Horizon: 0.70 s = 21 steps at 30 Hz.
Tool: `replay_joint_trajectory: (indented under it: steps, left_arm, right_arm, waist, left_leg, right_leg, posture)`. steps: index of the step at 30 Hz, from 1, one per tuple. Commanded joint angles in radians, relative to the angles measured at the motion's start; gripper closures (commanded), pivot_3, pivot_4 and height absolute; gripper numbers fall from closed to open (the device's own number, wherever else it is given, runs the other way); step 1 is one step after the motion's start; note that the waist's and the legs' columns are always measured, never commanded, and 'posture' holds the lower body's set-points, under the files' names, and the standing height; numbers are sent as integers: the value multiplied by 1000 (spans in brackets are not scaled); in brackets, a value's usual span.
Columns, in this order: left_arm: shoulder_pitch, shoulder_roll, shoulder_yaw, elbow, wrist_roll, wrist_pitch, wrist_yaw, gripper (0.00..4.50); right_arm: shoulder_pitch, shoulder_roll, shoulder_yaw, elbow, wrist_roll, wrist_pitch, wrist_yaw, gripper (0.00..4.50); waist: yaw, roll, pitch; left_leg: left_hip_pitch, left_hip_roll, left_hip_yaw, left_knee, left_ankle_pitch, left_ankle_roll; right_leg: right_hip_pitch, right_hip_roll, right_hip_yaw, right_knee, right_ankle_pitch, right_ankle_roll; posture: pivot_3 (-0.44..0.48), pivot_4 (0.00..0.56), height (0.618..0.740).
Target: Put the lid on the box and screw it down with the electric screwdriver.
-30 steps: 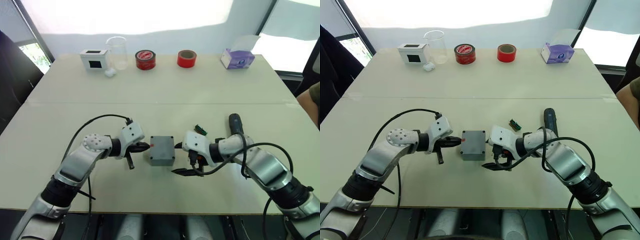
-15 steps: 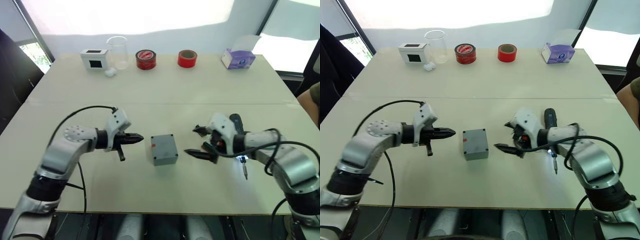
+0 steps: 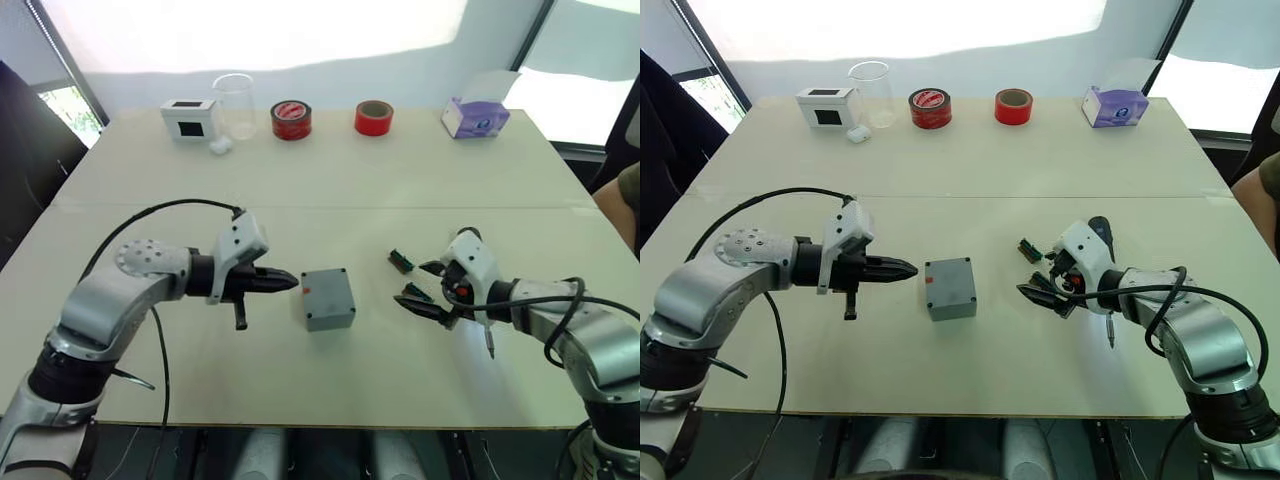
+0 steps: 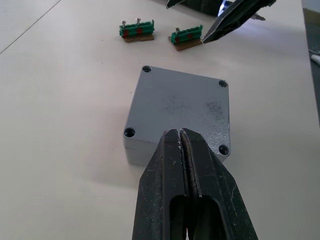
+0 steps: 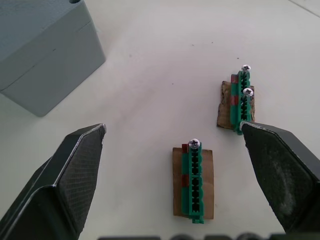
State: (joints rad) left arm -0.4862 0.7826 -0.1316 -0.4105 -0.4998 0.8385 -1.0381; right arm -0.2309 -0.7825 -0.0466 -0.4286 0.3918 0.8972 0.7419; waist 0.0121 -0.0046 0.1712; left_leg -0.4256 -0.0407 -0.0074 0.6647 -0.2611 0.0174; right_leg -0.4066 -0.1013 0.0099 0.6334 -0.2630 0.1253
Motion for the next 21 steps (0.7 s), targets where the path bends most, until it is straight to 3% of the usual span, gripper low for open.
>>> replay_joint_trajectory:
  steps: [1, 5, 17, 20, 21]
  left_arm:
    - [-13, 14, 0, -46, -6, -15, -4, 4500]
    - [-8, 14, 0, -61, -16, -6, 2, 4500]
    - [-9, -3, -19, -39, -3, -23, 21, 4500]
    - [0, 1, -24, -40, 0, -27, 21, 4500]
    - [1, 1, -25, -41, 1, -27, 21, 4500]
  right_arm:
    - [7, -5, -7, 9, -11, -33, -8, 73]
    - [10, 7, 4, 25, -16, -45, -18, 1316]
    - [-16, 53, 30, 75, -28, -79, -54, 1316]
    - [-13, 60, 30, 76, -29, -77, -59, 1947]
    - [-12, 62, 29, 76, -29, -76, -62, 2393]
  waist:
    - [0, 0, 0]
    - [-1, 0, 0]
    - [-2, 0, 0]
    - [-1, 0, 0]
    - [0, 0, 0]
  left_leg:
    - [0, 0, 0, 0, 0, 0]
    - [0, 0, 0, 0, 0, 0]
    - [0, 0, 0, 0, 0, 0]
    - [0, 1, 0, 0, 0, 0]
    - [0, 1, 0, 0, 0, 0]
  right_leg:
    - [0, 0, 0, 0, 0, 0]
    - [0, 0, 0, 0, 0, 0]
    - [0, 1, 0, 0, 0, 0]
    - [0, 1, 0, 0, 0, 0]
    - [0, 1, 0, 0, 0, 0]
  posture:
    - [0, 150, 740]
    - [0, 150, 740]
    - [0, 150, 740]
    - [0, 150, 740]
    - [0, 150, 740]
